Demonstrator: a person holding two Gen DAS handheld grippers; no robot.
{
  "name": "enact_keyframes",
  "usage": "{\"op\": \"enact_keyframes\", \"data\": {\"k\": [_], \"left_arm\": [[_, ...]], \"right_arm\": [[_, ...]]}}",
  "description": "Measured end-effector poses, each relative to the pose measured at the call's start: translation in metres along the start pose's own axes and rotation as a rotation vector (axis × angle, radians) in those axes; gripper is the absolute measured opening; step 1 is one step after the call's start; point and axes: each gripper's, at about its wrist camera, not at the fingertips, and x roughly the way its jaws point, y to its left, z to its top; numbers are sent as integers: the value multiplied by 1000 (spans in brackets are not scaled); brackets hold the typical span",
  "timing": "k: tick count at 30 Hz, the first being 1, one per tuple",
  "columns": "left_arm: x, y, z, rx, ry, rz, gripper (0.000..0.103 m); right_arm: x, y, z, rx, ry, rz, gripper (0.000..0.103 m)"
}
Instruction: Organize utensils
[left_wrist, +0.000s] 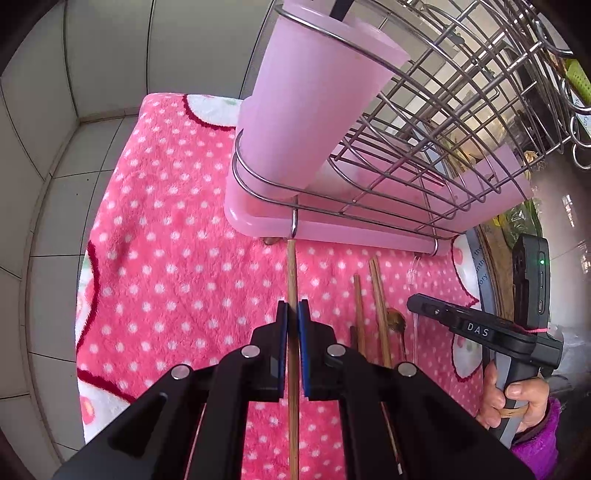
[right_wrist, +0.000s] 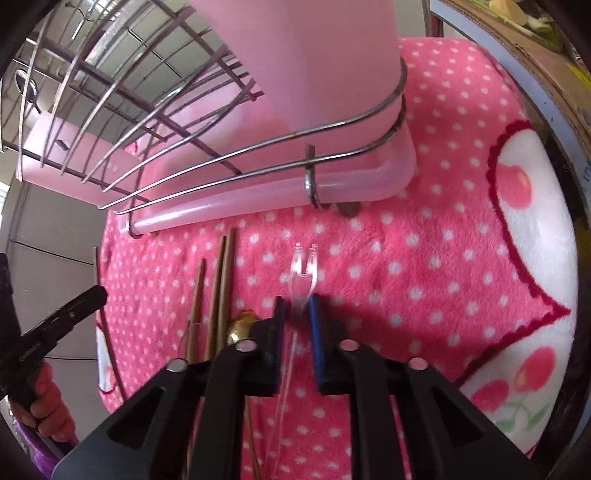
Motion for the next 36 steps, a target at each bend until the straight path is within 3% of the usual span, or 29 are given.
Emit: {"op": "enact_keyframes", "data": {"k": [10,20,36], "left_arm": [[-24,14,0,-19,-61,-30,5],[-47,18,-6,-39,-115,-37,5],[-114,15,-17,-41,-343,-95,5]], "right_arm": [[-29,-20,-28,21,-107,93,8],[-66,-21,-52,-6,-231,102,7],[-124,-16,-83,-69,-428,133,7]]}}
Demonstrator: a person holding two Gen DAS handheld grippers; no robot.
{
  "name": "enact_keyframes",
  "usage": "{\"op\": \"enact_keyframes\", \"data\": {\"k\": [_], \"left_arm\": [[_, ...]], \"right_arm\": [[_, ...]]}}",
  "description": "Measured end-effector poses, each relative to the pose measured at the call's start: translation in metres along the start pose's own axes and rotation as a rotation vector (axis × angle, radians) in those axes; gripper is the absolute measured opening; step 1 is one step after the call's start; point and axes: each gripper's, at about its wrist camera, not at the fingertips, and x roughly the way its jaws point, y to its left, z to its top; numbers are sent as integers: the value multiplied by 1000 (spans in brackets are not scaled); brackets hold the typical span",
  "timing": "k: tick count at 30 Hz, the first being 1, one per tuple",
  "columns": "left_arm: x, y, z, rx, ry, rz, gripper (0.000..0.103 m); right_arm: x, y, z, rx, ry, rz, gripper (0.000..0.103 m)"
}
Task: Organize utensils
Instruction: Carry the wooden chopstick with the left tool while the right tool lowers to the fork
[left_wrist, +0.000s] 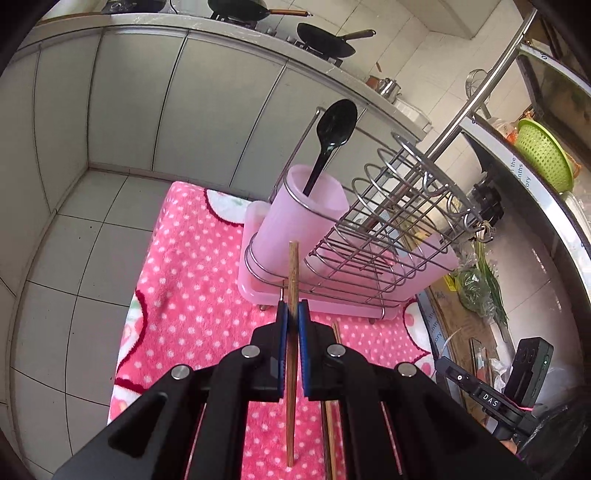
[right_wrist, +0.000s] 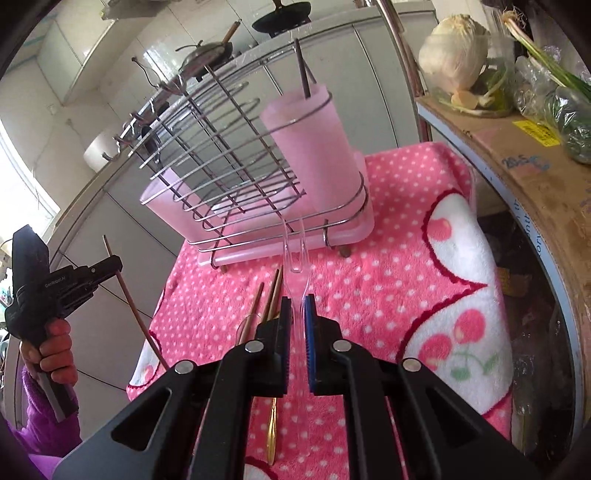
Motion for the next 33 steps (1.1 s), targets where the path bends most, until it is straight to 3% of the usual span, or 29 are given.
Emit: {"op": "enact_keyframes", "data": {"k": [10,24,29,33], "left_arm": [[-32,-15,16,36,-120,-2,5],[-88,-42,57,87,-278,15,5],[-106,-47,75,75,-315,-11,5],[-114,-49,79,83,-340,-21,5]], "right_arm": [[-21,5,10,-16,-97,13,7],[-69,26,63,-73,-263,36,7],[-84,31,83,-75,-313,42,7],[-69,32,82,-98,-241,17,7]]}}
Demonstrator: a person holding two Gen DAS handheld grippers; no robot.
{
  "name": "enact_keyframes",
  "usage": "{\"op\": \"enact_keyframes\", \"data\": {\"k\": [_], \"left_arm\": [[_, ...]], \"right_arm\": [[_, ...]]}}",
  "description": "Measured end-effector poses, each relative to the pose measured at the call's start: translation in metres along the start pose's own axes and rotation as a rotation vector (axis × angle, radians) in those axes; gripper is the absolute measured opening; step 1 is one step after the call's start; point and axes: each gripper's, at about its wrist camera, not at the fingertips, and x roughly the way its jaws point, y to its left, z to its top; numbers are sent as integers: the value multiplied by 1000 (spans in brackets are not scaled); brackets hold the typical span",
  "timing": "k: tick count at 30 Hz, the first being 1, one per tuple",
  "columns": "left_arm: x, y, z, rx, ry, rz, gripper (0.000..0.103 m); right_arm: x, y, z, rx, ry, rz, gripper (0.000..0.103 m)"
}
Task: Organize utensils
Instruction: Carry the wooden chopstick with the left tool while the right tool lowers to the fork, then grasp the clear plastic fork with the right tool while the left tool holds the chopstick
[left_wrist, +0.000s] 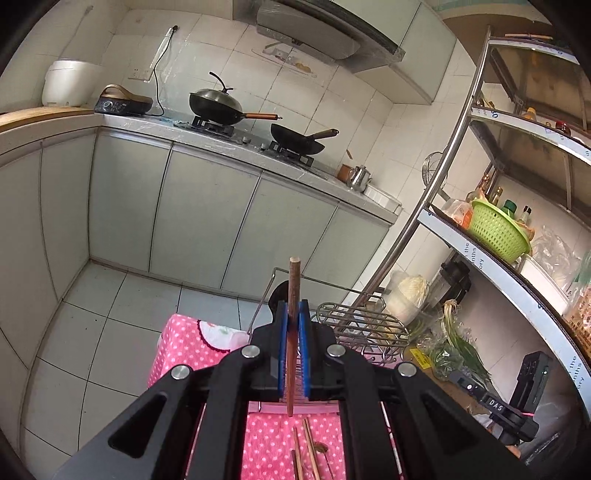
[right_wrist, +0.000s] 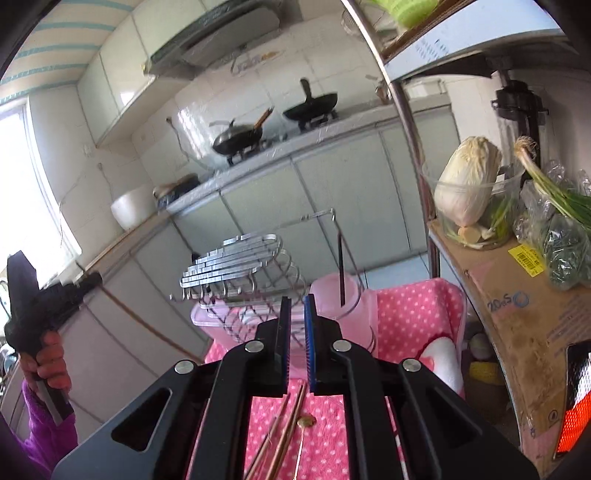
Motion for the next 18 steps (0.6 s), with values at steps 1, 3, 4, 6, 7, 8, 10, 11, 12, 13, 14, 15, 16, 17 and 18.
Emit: {"op": "enact_keyframes", "data": {"k": [1,3,4,6,7,8,10,11,12,13,14,15,16,17,18], "left_arm": [[0,-1,0,0,0,-3,5],[2,0,-2,0,9,-4,5],[4,0,-3,-1,15,-1,5],[6,4,-5,-8,29,-1,5],[7,6,-6,-12,36,-2,5],[7,8,-8,-15,39,0,5],[6,13,-10,-17,42,5,5],[6,16,-11,-19,43,8,5],[5,19,-12,-23,45,11,5],[4,22,-13,-28,47,12,5],[3,25,-15,-30,48,14,5],[2,28,-16,-34,48,18,5],[0,31,-18,-38,49,21,5],[-1,34,-19,-42,51,22,5],[-2,38,-21,-47,53,22,5]], "right_arm": [[10,0,-6,-4,41,2,8],[32,-1,-20,-5,134,20,8],[43,-1,-27,-7,174,21,8],[66,1,-43,-19,253,21,8],[79,4,-51,-28,295,28,8],[88,8,-58,-40,324,33,9],[109,22,-74,-91,397,58,17],[116,30,-81,-119,423,71,25],[125,38,-88,-154,453,83,31],[133,46,-94,-193,477,89,32],[141,56,-100,-243,507,96,32],[149,64,-105,-288,534,102,32],[157,72,-110,-335,557,101,32],[166,79,-114,-392,583,100,32],[173,85,-118,-437,608,104,32]]}}
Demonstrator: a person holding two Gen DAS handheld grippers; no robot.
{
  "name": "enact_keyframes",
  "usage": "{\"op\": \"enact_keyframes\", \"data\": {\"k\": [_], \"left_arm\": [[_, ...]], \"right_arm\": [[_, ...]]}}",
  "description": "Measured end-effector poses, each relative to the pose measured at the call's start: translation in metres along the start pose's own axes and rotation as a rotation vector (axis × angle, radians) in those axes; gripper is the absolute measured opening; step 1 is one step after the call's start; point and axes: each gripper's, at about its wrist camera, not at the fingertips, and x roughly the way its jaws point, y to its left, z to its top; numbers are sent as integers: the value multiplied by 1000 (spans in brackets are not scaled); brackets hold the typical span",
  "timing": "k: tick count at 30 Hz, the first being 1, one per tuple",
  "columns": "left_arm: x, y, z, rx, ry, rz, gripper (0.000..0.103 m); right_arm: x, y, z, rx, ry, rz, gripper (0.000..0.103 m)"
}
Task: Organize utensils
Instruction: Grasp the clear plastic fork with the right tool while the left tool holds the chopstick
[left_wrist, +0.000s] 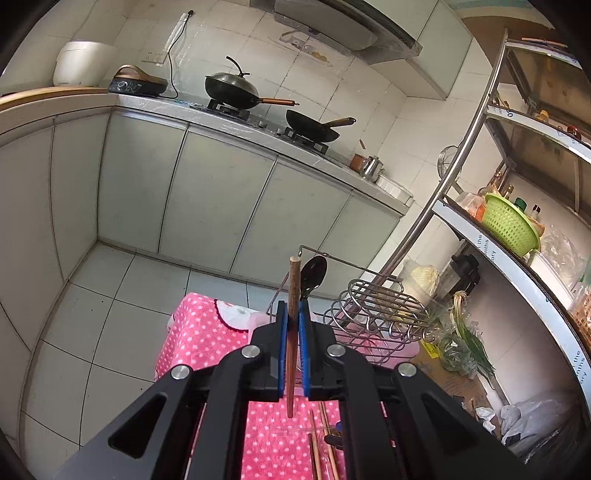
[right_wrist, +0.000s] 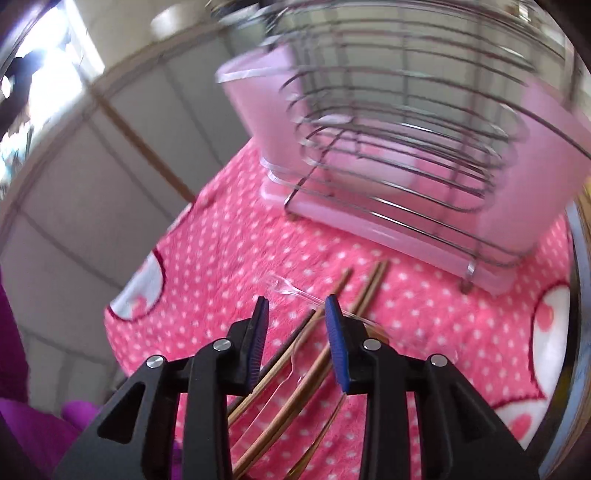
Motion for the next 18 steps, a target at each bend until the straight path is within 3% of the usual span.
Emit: {"op": "enact_keyframes", "data": {"k": [4,8,12,18], "left_arm": [[-1,13,-5,-21,14,7,5],[-1,26,-7,-41,15,12,5],[2,35,-8,-61,24,17,5],[8,40,-7,-74,30,17,5]], "right_arm": [[35,19,13,-174,133,-20,32],[62,37,22,-294,205,-30,32],[83,42,32,-337,237,-42,32],[86,33,36,-322,249,17,29]]}}
